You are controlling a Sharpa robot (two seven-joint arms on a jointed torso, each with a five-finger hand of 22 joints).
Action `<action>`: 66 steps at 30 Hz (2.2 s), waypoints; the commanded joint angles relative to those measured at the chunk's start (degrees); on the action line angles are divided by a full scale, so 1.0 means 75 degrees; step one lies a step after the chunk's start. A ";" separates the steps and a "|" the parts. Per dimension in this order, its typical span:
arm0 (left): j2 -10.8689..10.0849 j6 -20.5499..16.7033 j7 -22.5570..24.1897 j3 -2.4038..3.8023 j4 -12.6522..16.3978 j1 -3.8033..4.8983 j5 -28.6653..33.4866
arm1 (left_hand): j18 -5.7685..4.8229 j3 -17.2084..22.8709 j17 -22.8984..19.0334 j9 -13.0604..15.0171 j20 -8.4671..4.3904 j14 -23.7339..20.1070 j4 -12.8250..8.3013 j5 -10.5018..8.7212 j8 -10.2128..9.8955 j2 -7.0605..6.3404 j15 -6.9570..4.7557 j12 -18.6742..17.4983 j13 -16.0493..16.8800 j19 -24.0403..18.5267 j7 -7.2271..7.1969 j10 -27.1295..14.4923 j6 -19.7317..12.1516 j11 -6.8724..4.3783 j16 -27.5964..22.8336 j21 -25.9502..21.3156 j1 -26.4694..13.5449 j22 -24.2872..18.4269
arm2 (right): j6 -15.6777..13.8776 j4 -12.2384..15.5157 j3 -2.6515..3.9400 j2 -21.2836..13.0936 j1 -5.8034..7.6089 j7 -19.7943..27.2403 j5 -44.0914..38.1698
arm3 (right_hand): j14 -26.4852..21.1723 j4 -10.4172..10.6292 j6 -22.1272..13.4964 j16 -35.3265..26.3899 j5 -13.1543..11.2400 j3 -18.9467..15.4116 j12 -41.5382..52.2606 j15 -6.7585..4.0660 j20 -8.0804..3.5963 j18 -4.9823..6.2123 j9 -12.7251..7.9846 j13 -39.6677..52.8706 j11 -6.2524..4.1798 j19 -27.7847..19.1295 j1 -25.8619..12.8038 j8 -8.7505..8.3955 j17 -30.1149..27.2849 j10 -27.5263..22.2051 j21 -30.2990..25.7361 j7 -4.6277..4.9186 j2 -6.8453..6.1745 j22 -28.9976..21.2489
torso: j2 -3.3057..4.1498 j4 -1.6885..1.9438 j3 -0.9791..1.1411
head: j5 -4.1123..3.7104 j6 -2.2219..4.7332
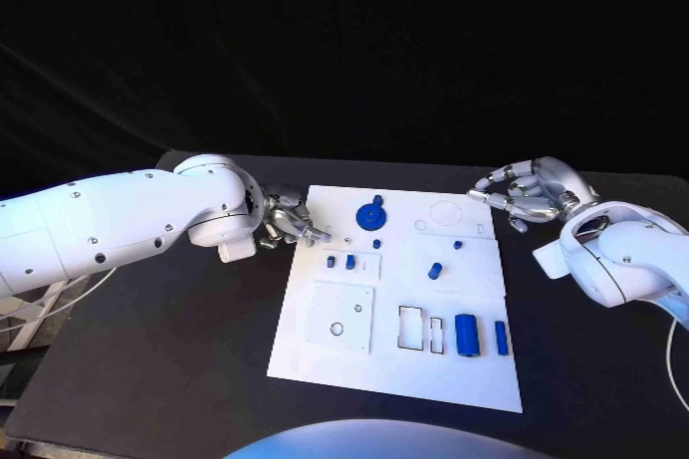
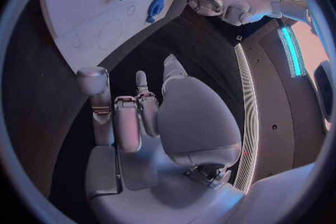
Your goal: Assemble the parts on the task board
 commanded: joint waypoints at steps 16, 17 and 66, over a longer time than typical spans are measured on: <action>-0.1324 -0.3489 0.1667 -0.0126 0.1472 -0.0591 -0.0138 | 0.0523 -0.0548 0.0041 -0.1571 0.0322 0.0152 -0.0005 0.0080 -0.0090 -0.0055 0.0432 -0.2348 -0.2746 -0.0700 0.0474 -0.1639 -0.0748 0.0466 -0.0122 -0.3744 0.2309 -0.3840 | -0.0247 -0.0157 -0.0015 0.0035 -0.0006 0.0550 0.0633 | -0.1427 0.0000 -0.0003 -0.5756 -0.0004 -0.0242 -0.6047 0.0163 0.0266 0.0383 -0.0111 -0.4774 0.0150 -0.1551 0.0688 0.0057 -0.5071 -0.2690 -0.4171 0.0105 0.0280 -0.3069 | -0.0074 0.0013 0.0059 | 0.0022 -0.0013; -0.1378 -0.3749 0.1794 -0.0145 0.1594 -0.0701 -0.0324 | 0.0523 -0.0389 0.0096 -0.1694 0.0260 0.0189 -0.0002 0.0075 -0.0070 -0.0130 0.0375 -0.2253 -0.2764 -0.0445 0.0425 -0.1412 -0.0486 0.0410 -0.0081 -0.3579 0.2431 -0.3769 | -0.0200 -0.0176 -0.0018 0.0042 -0.0006 0.0691 0.0765 | -0.1637 -0.0007 0.0060 -0.6333 0.0008 -0.0189 -0.6638 0.0222 0.0369 0.0375 -0.0161 -0.5291 0.0202 -0.1689 0.0918 -0.0015 -0.5188 -0.2818 -0.4515 0.0148 0.0336 -0.3356 | -0.0068 0.0018 0.0048 | 0.0013 0.0008; -0.0113 -0.2573 0.0182 -0.0296 0.1053 -0.1007 -0.1090 | -0.0161 -0.1582 0.0338 -0.1788 -0.0048 0.0361 0.0050 0.0100 0.1034 0.0358 -0.0040 -0.0041 -0.1063 0.0763 -0.0121 -0.0399 0.0278 -0.0081 0.0059 0.0650 0.1007 0.1001 | 0.0025 -0.0276 -0.0037 0.0132 -0.0069 0.1279 0.1320 | -0.2657 -0.0012 0.0535 -0.9891 0.0003 -0.0053 -0.9579 0.0928 0.1105 0.0405 -0.0799 -0.9301 0.0693 -0.2724 0.1404 -0.1088 -0.6993 -0.2099 -0.6543 0.0534 0.0283 -0.5511 | -0.0078 0.0024 0.0056 | -0.0059 -0.0046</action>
